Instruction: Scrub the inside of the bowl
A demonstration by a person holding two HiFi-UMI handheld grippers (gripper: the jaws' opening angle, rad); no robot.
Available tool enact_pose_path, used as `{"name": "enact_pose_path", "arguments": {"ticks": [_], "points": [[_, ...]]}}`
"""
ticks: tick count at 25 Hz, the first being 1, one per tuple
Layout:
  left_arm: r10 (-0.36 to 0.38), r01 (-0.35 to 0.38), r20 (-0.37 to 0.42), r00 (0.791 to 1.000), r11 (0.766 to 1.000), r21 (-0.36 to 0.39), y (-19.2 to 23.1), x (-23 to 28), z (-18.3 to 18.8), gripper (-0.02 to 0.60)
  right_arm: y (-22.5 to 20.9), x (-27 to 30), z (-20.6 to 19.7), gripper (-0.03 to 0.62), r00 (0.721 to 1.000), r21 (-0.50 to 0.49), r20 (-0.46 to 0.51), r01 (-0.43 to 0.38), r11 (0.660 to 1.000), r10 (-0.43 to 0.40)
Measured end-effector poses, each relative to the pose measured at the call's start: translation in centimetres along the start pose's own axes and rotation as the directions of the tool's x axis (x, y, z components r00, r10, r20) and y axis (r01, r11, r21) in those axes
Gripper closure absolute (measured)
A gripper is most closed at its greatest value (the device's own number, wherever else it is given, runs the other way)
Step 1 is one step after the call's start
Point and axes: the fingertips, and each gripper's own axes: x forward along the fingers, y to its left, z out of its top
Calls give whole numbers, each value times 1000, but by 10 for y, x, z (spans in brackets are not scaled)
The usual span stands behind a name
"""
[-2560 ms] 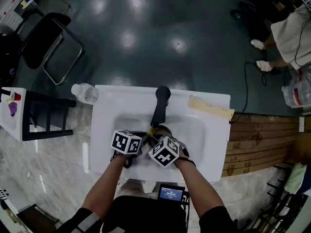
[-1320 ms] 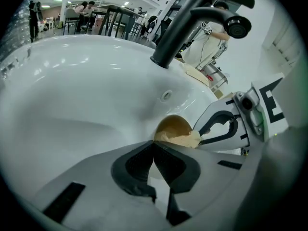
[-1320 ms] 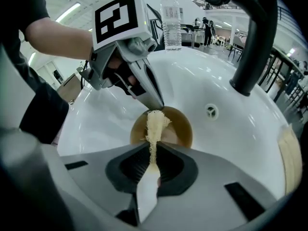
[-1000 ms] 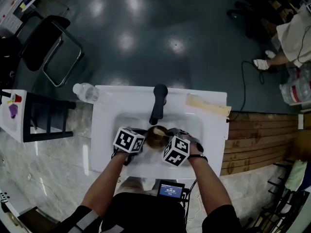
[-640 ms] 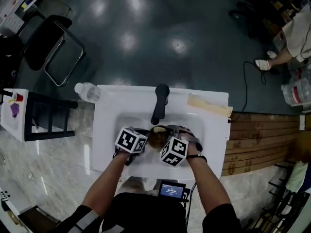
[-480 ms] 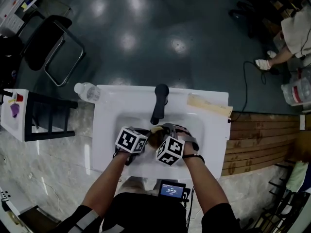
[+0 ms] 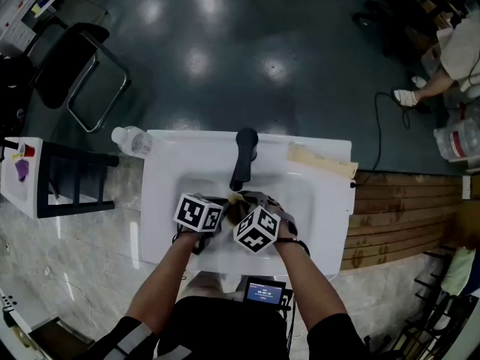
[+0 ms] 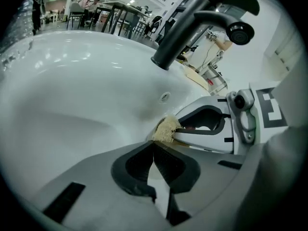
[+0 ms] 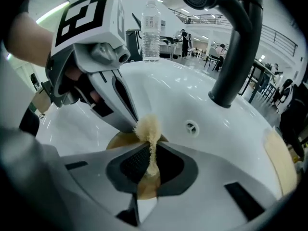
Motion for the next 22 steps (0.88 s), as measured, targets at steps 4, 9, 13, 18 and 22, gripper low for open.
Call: {"name": "enact_pose_path", "arguments": {"ticks": [4,9,13,18,22], "points": [[-13,13,1,1000,999,-47,3,1,-2,574,12,2,-1,555,998,58,25,-61,996,59],[-14,15,11,1000,995,-102,7,2,-2,574,30,2,-4,555,990,69,35,-142,987,140],[-12,14,19,1000,993,-116,10,3,0,574,45,3,-3,555,981,54,43,-191,980,189],[-10,12,15,1000,994,-107,8,3,0,574,64,4,-3,555,970,15,28,-242,970,241],[0,1,13,1000,997,-78,9,1,1,574,68,-2,-9,555,964,-10,2,-266,964,266]]}}
